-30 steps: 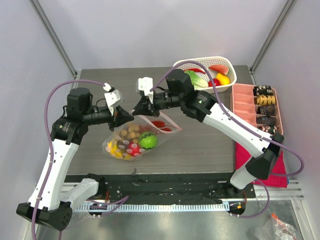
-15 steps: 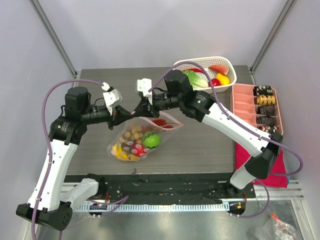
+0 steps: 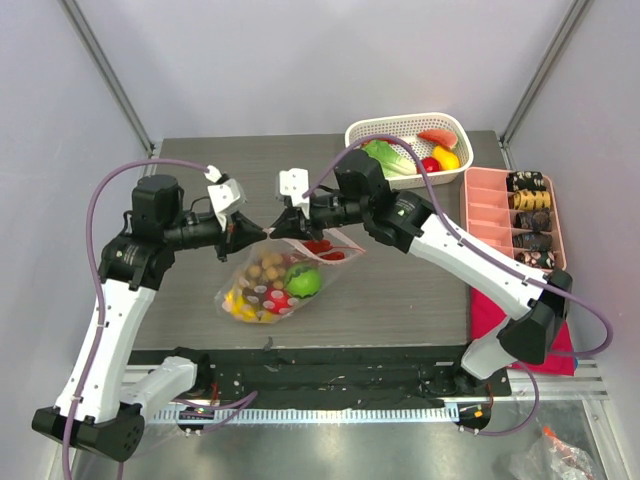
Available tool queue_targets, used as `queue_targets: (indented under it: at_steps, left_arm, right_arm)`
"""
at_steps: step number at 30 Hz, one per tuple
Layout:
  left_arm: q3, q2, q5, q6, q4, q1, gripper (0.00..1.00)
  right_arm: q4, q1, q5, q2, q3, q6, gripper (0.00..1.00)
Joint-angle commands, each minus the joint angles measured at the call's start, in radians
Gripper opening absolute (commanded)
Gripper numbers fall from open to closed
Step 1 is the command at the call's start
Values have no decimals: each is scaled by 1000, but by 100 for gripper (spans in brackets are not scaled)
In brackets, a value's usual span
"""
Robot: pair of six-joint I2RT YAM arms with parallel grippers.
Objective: Place the food in the zip-top bag and seal the zipper
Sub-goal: Zip the zipper food storage bag at the center of the board.
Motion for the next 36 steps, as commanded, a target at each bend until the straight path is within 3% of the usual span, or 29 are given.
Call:
queue_targets:
  at_steps: [1,12,15,16,17,20,21,30,36]
  left_arm:
    - [33,-42,-8,-43,94,6,0]
    - [50,-42,-63,-119,145,6,0]
    - [53,-25,15,-93,117,6,1]
    - [51,-19,33,-96,102,6,5]
    - [42,-13,42,-102,99,6,20]
    - [16,0,46,-84,99,4,44]
    - [10,-3,46,-68,103,3,47]
    - [2,24,56,-33,146,-14,64]
    - [13,55,55,-5,148,-43,65]
  right_arm:
    - [-73,-34,36,-33,-47,-39,1]
    - [-149,-120,58,-131,-181,-99,1]
    - [-146,-124,50,-152,-193,-95,1]
    - [-139,-124,46,-151,-184,-84,1]
    - [-132,-126,38,-146,-175,-67,1]
    - [-84,-124,18,-136,-132,-9,1]
    - [-60,-124,16,-134,-120,7,1]
    - [-26,-95,-56,-85,20,63,1]
    - [-29,-68,-82,-57,60,44,1]
